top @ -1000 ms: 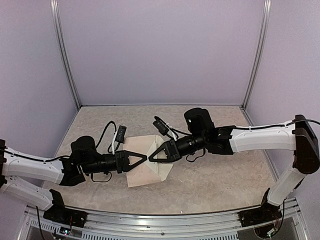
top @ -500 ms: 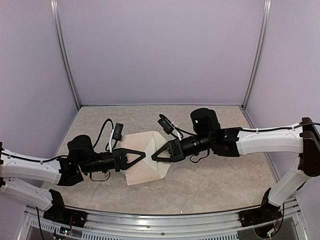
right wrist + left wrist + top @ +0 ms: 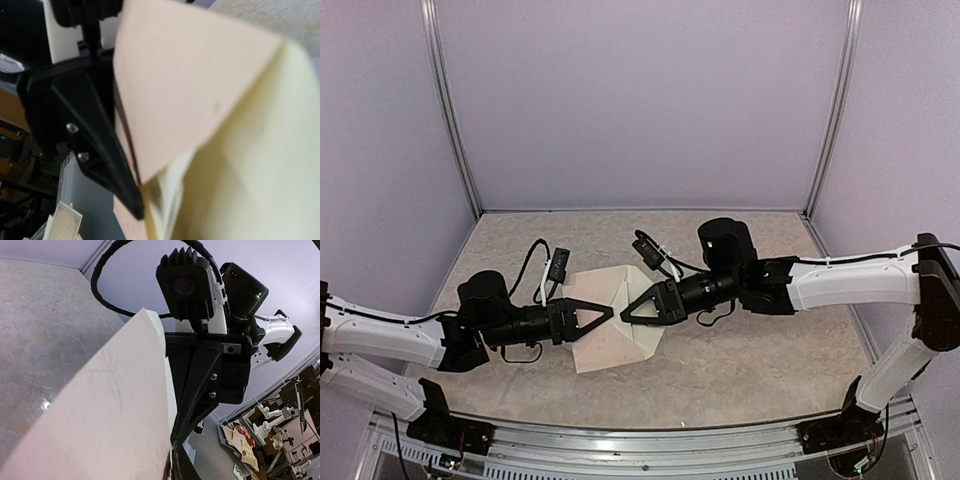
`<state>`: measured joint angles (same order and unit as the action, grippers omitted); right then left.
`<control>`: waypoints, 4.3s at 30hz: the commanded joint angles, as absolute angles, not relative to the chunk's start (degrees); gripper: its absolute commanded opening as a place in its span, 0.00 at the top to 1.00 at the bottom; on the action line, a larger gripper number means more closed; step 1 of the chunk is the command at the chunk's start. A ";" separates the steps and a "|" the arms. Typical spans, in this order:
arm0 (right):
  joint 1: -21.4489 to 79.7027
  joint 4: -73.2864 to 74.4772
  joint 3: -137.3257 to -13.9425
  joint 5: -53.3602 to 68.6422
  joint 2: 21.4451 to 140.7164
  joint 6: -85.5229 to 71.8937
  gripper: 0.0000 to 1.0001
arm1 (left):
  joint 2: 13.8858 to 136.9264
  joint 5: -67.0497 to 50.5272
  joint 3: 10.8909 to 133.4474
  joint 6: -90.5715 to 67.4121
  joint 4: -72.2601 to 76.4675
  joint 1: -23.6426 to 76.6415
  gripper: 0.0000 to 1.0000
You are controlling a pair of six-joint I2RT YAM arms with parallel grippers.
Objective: Place the letter into the envelope and seal it
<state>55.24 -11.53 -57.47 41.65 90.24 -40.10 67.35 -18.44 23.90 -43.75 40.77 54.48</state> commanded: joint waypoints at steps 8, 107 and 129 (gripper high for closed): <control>56.16 -13.63 -58.94 41.90 90.03 -39.53 1.00 | 69.00 -20.02 24.68 -43.95 42.84 55.02 0.90; 50.57 -10.82 -45.66 46.88 80.02 -36.76 0.19 | 72.77 -24.75 25.23 -43.23 42.37 57.38 1.00; 54.56 -32.81 -46.57 51.89 91.83 -47.11 0.77 | 73.96 -24.74 25.81 -42.98 42.45 57.83 1.00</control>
<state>53.67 -29.85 -44.91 49.82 90.85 -46.52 73.67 -24.69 23.94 -44.05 41.10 57.43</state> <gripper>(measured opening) 0.277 0.004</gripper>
